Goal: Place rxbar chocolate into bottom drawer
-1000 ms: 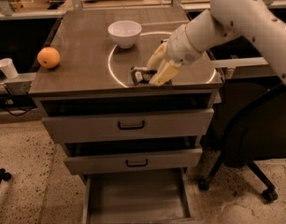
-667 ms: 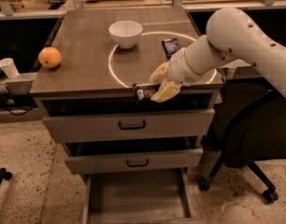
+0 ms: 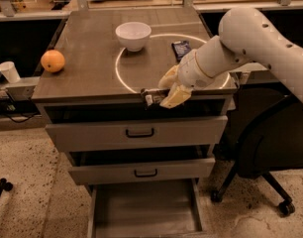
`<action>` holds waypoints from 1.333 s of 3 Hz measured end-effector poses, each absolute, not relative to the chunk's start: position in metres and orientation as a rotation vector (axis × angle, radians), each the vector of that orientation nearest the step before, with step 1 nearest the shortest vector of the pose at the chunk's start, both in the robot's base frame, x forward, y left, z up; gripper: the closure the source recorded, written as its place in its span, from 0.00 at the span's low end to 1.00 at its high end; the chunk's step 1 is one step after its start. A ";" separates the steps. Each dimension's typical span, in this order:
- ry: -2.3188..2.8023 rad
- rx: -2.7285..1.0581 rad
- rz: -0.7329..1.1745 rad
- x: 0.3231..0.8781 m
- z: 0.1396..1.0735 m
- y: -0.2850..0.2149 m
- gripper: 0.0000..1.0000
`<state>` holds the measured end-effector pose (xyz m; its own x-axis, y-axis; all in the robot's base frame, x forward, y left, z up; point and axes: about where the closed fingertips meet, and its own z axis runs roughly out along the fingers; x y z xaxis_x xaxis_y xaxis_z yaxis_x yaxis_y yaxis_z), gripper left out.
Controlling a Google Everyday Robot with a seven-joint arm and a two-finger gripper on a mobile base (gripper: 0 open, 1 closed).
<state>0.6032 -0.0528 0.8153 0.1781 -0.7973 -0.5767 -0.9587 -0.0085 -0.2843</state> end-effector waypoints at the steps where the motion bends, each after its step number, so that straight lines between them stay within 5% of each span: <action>1: 1.525 -1.866 0.292 0.577 0.841 -0.046 1.00; 4: 1.472 -1.870 0.476 0.488 0.750 -0.097 1.00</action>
Offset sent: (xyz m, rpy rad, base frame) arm -0.1212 -0.0222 0.0689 0.2765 -0.3851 0.3301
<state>0.4882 -0.0974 0.7496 0.2870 -0.6917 -0.6627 -0.9487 -0.1097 -0.2964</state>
